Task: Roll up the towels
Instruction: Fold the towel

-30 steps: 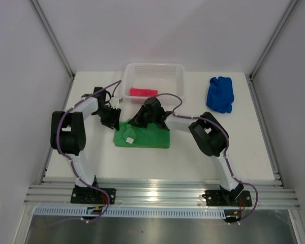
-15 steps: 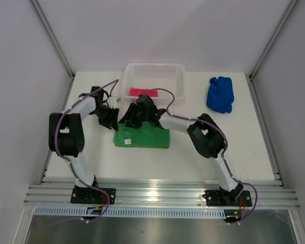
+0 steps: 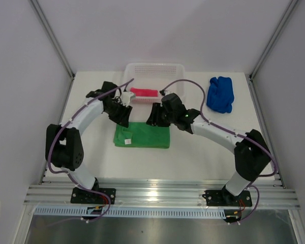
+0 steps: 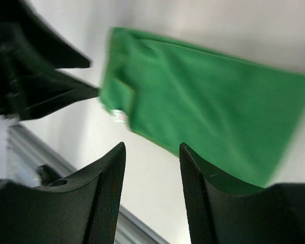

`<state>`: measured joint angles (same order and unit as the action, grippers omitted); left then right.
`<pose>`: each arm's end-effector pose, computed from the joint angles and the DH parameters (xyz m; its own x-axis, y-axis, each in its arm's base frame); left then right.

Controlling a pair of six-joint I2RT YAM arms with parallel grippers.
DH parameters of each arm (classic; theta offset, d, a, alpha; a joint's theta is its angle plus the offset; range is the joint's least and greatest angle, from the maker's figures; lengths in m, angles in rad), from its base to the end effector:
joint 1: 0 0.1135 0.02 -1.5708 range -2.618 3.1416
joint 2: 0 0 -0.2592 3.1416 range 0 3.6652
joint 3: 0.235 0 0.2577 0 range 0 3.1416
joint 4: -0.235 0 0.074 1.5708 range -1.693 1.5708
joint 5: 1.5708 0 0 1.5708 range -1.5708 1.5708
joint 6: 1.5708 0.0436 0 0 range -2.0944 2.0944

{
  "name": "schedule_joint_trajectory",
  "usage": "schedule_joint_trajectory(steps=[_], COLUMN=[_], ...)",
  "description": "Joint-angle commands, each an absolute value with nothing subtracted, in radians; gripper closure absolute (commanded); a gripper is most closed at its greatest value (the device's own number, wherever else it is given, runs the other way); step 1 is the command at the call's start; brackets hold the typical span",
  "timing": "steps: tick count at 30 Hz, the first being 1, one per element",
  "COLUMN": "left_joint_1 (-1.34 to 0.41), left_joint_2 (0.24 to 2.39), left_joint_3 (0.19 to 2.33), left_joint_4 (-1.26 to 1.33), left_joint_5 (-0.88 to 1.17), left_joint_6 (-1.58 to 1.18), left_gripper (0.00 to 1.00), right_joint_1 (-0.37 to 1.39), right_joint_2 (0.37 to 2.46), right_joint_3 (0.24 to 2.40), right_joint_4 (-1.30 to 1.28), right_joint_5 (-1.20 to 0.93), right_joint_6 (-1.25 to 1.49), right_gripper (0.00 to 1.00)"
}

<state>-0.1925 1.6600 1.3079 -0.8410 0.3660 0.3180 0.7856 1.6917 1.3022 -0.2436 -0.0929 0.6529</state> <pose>0.3320 -0.0806 0.2349 -0.7702 0.4476 -0.4543 0.5780 0.7910 -0.2007 0.2803 0.2861 0.2617 -0.7922 0.0631 -0.6070 -0.3473 0.7713 0.5334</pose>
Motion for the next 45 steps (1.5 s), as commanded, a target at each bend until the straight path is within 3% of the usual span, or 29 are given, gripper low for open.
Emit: schedule_joint_trajectory(steps=[1, 5, 14, 27, 45], left_joint_1=[-0.299, -0.376, -0.411, -0.413, -0.405], left_joint_2=[1.710, 1.772, 1.832, 1.775, 1.647], left_joint_3=[1.345, 1.345, 1.332, 1.207, 1.144], left_joint_4=[-0.830, -0.802, -0.752, -0.782, -0.850], left_joint_5=[0.345, 0.229, 0.092, 0.086, 0.058], left_joint_6=[0.339, 0.318, 0.305, 0.324, 0.354], left_gripper=[0.50, 0.49, 0.46, 0.47, 0.44], right_joint_1=[0.706, 0.632, 0.534, 0.491, 0.506], right_joint_2=[1.632, 1.597, 1.713, 1.870, 1.925], right_joint_3=[1.151, 1.020, 1.000, 1.017, 1.049], right_joint_4=[-0.324, -0.258, -0.098, 0.089, 0.123], right_joint_5=[-0.032, -0.067, -0.170, -0.262, -0.288], right_joint_6=[0.606, 0.577, 0.515, 0.606, 0.663], right_gripper=[0.51, 0.50, 0.50, 0.49, 0.50])
